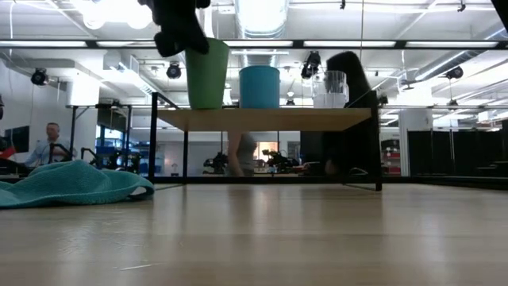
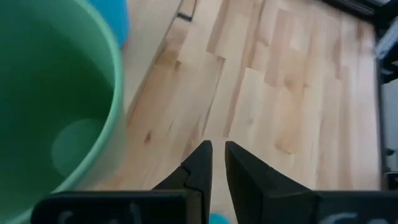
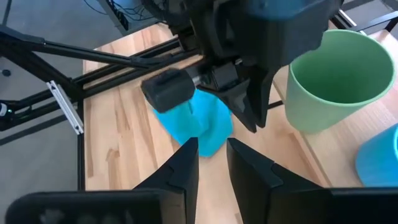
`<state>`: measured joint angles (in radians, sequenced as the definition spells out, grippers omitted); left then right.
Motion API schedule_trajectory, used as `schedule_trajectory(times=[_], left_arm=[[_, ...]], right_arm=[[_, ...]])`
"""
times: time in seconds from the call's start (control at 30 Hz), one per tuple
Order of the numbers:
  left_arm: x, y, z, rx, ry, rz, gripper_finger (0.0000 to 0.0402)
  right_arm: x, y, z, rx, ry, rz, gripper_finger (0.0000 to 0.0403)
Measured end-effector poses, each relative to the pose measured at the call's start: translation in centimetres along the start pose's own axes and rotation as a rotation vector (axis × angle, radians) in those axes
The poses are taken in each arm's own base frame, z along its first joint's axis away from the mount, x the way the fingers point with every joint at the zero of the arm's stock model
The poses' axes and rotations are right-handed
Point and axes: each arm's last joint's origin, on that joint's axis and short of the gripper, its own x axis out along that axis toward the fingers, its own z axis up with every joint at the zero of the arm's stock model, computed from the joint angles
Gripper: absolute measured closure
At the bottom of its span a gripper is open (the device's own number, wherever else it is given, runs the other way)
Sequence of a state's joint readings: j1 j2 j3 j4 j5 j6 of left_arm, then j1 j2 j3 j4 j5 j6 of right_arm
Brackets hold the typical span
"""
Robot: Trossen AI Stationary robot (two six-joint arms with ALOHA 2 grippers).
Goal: Stack small to large cups/mugs on shelf
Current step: Put the green cup on the shelf
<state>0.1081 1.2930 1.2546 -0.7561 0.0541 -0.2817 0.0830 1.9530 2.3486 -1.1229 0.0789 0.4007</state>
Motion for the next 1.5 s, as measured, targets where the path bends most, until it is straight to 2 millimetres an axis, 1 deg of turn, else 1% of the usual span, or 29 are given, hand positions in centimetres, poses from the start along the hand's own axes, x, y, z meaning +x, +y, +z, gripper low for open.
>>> schedule_trajectory(times=[0.23,0.47,0.63,0.77,0.9,1.1,1.23,1.4,1.5], left_arm=[[1.1,0.5,-0.7,-0.001,-0.004,0.066,0.0372],[1.6,0.6,-0.8,-0.001,-0.036,0.063,0.0372],[1.4,0.5,-0.6,-0.001,-0.045,0.061,0.0372],[0.5,0.3,-0.3,-0.026,-0.078,0.05,0.0372],[-0.1,0.0,-0.5,-0.042,-0.089,0.031,0.0372],[-0.1,-1.2,-1.1,0.064,-0.063,-0.055,0.0372],[0.0,-2.0,-1.4,0.096,-0.059,-0.093,0.0373],[0.1,-2.3,-1.4,0.117,-0.077,-0.108,0.0395],[0.1,-2.3,-1.3,0.156,-0.091,-0.11,0.04]], right_arm=[[0.0,0.0,0.0,0.0,-0.002,0.001,0.0328],[0.0,0.0,0.0,0.0,-0.004,0.001,0.0324],[0.0,0.0,0.0,0.0,-0.004,0.002,0.0328],[0.0,0.0,0.0,0.0,-0.005,0.002,0.0324],[0.0,0.0,0.0,0.0,-0.005,0.001,0.0318],[0.0,0.0,0.1,0.001,-0.005,0.001,0.0318],[0.0,0.0,0.0,0.0,-0.005,0.001,0.0321],[0.0,0.0,0.0,0.0,-0.005,0.002,0.0317],[0.0,0.0,0.1,0.001,-0.006,0.002,0.0317]])
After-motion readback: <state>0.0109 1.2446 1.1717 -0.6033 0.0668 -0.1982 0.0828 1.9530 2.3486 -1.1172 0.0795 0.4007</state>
